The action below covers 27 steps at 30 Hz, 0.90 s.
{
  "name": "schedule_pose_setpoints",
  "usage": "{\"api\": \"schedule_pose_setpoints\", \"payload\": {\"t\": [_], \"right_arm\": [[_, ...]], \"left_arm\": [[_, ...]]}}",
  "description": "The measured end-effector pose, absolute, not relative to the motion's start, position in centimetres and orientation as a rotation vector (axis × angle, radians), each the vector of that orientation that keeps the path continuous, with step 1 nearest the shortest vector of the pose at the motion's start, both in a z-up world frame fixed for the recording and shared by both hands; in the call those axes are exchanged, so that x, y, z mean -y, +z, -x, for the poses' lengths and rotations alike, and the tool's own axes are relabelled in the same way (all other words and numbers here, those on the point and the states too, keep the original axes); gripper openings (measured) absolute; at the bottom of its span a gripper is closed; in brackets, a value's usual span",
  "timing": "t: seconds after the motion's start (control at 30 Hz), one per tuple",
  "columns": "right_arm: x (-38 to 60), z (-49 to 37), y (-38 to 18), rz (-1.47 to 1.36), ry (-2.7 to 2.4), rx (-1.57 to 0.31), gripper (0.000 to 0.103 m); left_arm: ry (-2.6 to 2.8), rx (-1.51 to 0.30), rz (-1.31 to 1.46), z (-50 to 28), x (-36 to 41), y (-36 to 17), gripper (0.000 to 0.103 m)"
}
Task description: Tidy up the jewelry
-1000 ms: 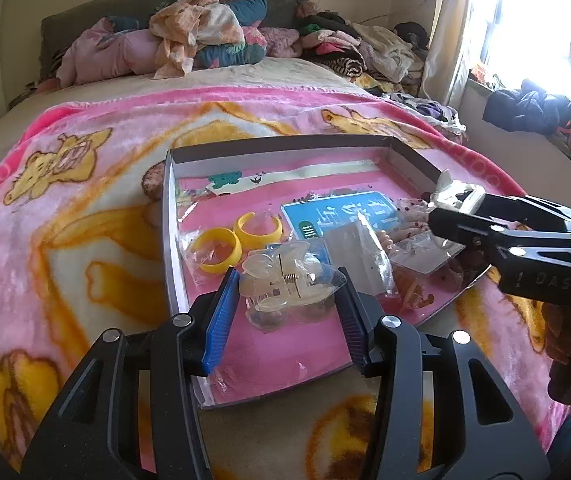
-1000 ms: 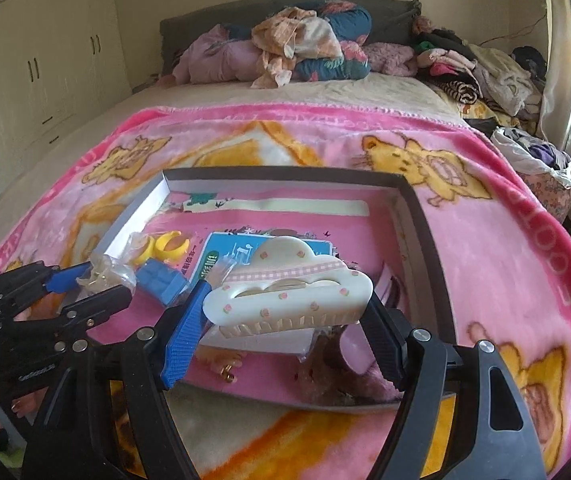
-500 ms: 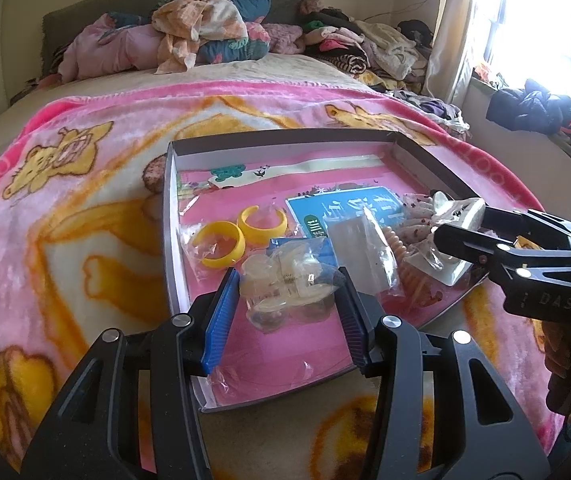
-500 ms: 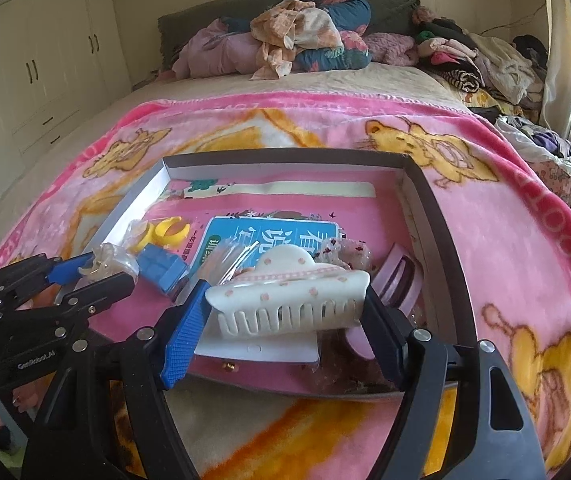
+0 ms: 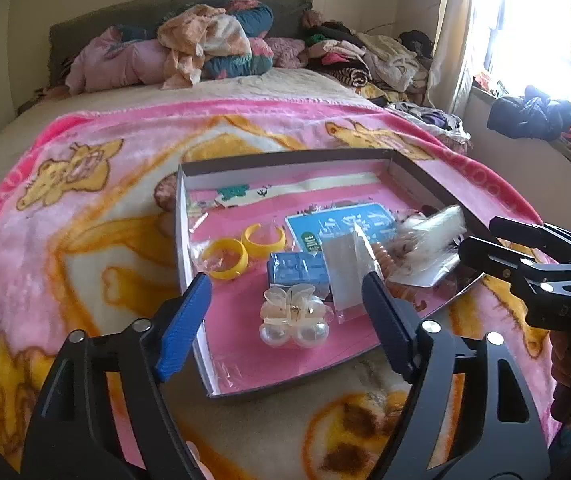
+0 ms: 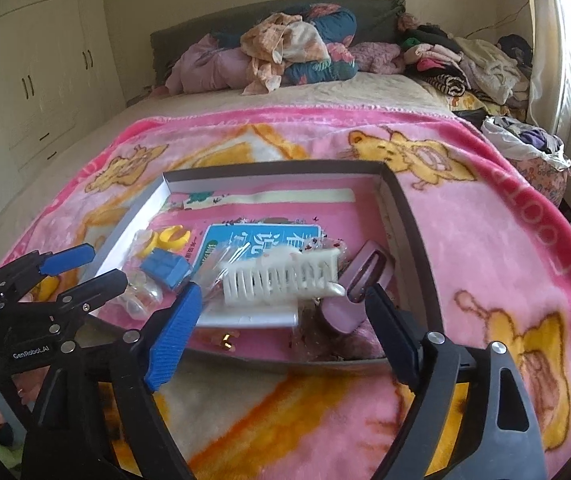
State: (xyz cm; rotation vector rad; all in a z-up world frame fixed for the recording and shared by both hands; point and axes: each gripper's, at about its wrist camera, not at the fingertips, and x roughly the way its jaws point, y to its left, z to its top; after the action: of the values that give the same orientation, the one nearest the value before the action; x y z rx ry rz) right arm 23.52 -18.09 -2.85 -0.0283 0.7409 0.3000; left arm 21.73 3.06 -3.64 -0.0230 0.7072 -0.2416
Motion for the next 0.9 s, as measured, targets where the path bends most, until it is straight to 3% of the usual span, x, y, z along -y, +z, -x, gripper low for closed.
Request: {"api": "schedule_pose_setpoints", "payload": {"t": [0.3,0.9], "right_arm": [[18.8,-20.3,-0.4,0.009,0.291,-0.661,0.09],[20.2,-11.4,1.2,-0.004,0.325,-0.541,0.096]], "left_arm": [[-0.229,-0.654,0.021,-19.8,-2.8,-1.4,0.091],[-0.256,-0.594,0.003,-14.1,-1.6,0.3,0.091]]}}
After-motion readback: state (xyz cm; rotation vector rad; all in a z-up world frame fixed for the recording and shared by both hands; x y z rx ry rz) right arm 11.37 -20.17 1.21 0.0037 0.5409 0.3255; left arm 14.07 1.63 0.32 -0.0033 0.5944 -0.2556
